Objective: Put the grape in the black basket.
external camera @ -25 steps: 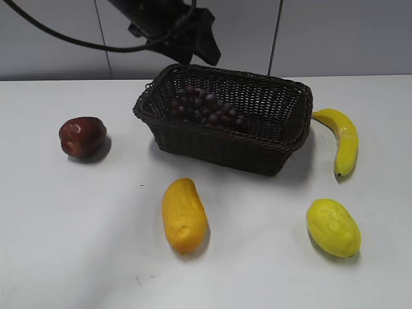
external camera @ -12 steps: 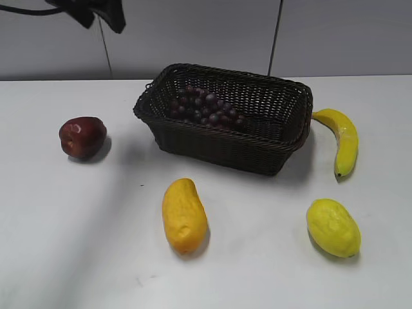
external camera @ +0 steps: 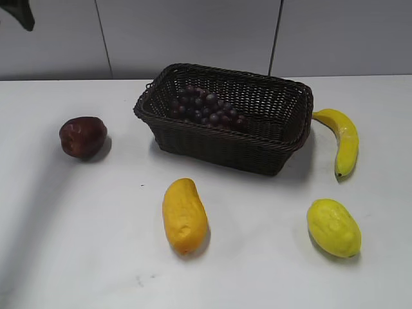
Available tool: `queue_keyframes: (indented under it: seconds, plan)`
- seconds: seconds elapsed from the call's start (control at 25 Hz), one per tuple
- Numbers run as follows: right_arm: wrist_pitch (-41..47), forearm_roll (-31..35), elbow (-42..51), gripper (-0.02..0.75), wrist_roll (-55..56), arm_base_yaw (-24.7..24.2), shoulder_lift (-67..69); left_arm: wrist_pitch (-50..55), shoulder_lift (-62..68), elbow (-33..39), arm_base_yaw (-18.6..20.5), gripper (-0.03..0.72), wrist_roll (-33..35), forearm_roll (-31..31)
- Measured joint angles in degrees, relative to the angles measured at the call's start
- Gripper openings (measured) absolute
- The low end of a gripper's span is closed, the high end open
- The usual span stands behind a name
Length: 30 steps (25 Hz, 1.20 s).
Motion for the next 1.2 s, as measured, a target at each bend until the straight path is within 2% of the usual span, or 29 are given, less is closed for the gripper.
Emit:
queue_keyframes:
  seconds: [0.32,0.6,0.96,1.2]
  plan:
    - [0.0,0.0,0.0,0.59,0.0,0.0,0.0,0.01,-7.27,20.21,5.71,0.588,-0.16,3.32]
    - [0.0,0.0,0.0,0.59,0.0,0.0,0.0,0.03,-18.84,35.25,5.57,0.588,2.25,3.68]
    - [0.0,0.0,0.0,0.59,0.0,0.0,0.0,-3.44,-38.27,46.06,5.57,0.568,3.47,3.33]
    - [0.0,0.0,0.0,0.59,0.0,0.0,0.0,-5.8,-49.3,56.55,5.57,0.568,3.51,3.33]
